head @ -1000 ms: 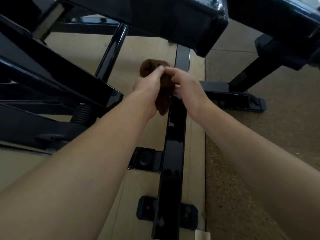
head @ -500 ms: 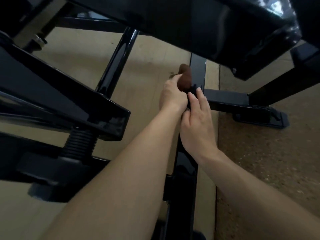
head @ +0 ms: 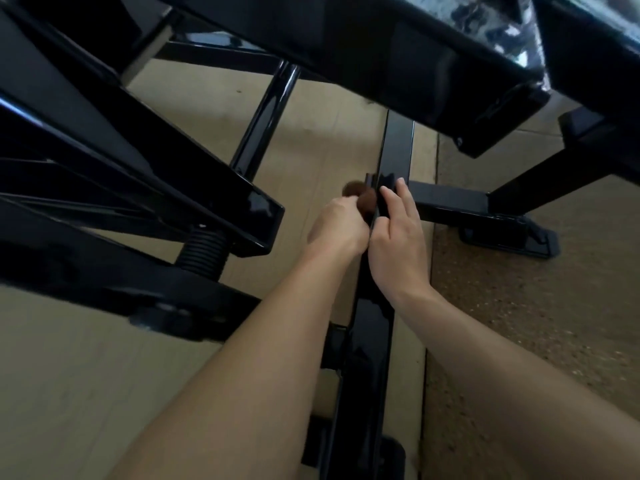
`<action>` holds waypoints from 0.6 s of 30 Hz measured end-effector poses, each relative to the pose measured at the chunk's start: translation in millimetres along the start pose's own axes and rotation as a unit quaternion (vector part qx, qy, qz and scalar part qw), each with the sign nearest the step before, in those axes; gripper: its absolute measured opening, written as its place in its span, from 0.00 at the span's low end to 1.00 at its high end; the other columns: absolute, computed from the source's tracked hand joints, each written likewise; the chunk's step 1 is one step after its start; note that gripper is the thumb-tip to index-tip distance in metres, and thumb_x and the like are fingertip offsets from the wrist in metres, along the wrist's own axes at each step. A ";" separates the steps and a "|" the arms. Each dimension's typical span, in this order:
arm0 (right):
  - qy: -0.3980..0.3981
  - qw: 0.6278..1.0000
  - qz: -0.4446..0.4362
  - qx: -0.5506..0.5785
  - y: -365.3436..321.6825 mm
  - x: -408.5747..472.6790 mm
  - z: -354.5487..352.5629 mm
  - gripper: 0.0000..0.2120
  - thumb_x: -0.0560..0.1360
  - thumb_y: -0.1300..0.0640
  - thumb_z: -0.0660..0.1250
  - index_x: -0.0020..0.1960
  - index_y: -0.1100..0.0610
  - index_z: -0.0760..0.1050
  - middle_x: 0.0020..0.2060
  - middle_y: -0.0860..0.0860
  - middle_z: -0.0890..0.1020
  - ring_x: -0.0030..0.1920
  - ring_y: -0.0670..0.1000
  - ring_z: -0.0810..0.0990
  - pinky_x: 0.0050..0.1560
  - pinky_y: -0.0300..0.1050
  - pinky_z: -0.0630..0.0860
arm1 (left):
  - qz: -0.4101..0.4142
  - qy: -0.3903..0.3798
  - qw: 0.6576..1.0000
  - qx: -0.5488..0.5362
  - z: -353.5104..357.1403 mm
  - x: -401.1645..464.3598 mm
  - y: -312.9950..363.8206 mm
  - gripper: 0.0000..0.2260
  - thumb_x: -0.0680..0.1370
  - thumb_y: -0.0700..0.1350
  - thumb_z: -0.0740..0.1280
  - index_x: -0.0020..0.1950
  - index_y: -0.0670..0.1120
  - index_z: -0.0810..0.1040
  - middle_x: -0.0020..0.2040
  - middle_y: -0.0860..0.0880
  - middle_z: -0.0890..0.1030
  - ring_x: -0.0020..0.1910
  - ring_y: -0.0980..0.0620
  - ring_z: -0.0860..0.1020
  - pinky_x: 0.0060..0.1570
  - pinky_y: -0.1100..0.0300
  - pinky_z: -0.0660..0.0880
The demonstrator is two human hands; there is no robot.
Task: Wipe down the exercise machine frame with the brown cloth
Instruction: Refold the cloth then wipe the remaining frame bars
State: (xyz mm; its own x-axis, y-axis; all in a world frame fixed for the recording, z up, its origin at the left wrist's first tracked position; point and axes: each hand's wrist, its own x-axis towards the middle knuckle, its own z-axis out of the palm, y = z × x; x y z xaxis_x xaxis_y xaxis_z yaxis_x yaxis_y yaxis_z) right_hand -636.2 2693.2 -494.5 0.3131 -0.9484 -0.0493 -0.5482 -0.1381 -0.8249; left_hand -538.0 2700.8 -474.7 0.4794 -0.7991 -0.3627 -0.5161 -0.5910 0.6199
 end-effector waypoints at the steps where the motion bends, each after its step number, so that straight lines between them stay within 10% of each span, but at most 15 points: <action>1: 0.000 1.000 0.003 0.001 -1.3 -1.5 -0.9 0.24 0.85 0.59 0.53 0.81 0.53 0.63 0.83 0.45 0.56 0.82 0.45 0.51 0.82 0.51 0.51 | -0.012 -0.021 1.000 0.006 -1.0 -11.0 -5.4 0.10 0.81 0.40 0.64 0.59 0.45 0.81 0.55 0.42 0.82 0.52 0.40 0.81 0.56 0.45 0.80; 8: 0.041 0.996 0.039 0.063 -14.4 -20.7 -13.5 0.23 0.85 0.58 0.53 0.80 0.54 0.64 0.76 0.51 0.70 0.76 0.51 0.67 0.76 0.51 0.65 | -0.025 -0.094 0.985 0.143 -11.2 -76.0 -28.2 0.14 0.77 0.36 0.68 0.62 0.47 0.78 0.55 0.45 0.79 0.53 0.44 0.80 0.55 0.48 0.80; 18: -0.008 0.994 0.052 0.094 -9.5 -88.6 -29.8 0.25 0.86 0.57 0.52 0.82 0.49 0.59 0.79 0.46 0.66 0.78 0.46 0.62 0.77 0.45 0.59 | 0.330 0.032 0.829 0.451 -33.6 -148.4 -62.9 0.18 0.81 0.41 0.65 0.70 0.49 0.72 0.71 0.46 0.73 0.70 0.43 0.69 0.70 0.48 0.67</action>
State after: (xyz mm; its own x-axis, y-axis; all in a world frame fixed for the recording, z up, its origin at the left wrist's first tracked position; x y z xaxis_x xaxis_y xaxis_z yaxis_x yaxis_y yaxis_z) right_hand -681.9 2770.0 -465.5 0.2759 -0.9497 -0.1484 -0.4247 0.0181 -0.9051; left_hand -552.8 2860.2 -436.5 -0.0963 -0.9906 -0.0970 -0.9877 0.1072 -0.1137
